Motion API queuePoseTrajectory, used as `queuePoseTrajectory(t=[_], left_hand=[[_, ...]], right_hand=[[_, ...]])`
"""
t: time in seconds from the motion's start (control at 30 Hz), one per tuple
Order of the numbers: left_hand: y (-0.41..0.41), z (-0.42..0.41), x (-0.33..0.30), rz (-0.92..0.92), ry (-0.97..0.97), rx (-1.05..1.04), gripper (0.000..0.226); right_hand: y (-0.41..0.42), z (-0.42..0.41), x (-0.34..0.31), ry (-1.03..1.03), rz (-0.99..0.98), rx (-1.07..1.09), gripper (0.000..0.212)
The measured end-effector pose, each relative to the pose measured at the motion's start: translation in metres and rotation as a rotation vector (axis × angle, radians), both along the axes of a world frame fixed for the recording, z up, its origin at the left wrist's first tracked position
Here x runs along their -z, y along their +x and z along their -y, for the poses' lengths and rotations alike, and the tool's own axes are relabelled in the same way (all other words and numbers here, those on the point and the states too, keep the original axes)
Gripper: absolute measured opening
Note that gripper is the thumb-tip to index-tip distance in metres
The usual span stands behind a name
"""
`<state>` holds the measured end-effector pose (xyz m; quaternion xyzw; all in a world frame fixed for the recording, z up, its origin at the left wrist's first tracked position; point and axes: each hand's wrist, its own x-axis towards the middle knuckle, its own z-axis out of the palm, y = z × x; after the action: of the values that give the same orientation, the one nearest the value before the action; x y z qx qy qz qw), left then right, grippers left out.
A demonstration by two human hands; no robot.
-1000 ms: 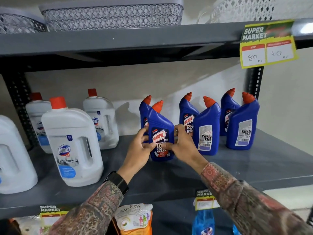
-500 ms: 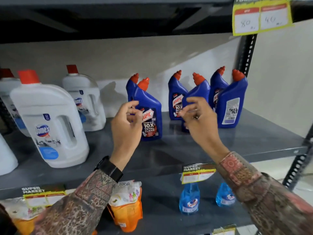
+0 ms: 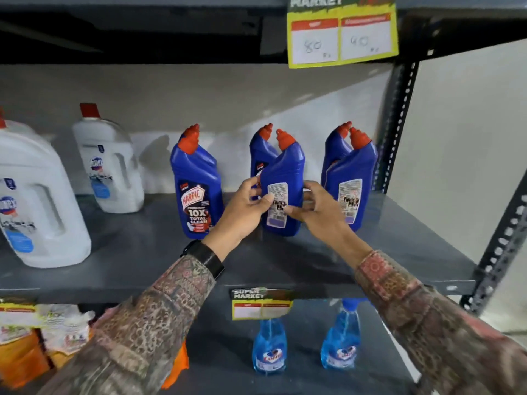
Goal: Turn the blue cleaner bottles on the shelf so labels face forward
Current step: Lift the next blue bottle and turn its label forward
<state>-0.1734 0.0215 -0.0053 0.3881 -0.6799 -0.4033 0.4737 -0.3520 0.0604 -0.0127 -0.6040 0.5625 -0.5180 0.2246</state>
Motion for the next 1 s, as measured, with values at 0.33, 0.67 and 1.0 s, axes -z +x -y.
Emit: queuePoseTrajectory(t=[0.33, 0.67, 1.0], left_hand=[[-0.012, -0.003, 0.011, -0.036, -0.048, -0.132, 0.052], [-0.020, -0.021, -0.014, -0.239, -0.044, 0.053, 0.033], [0.001, -0.014, -0.019, -0.256, 0.082, 0.253, 0.043]], right_hand=[[-0.005, 0.005, 0.008, -0.015, -0.060, 0.031, 0.042], [0.013, -0.014, -0.006, -0.223, -0.212, 0.145, 0.054], [0.003, -0.012, -0.016, -0.027, 0.014, -0.275, 0.104]])
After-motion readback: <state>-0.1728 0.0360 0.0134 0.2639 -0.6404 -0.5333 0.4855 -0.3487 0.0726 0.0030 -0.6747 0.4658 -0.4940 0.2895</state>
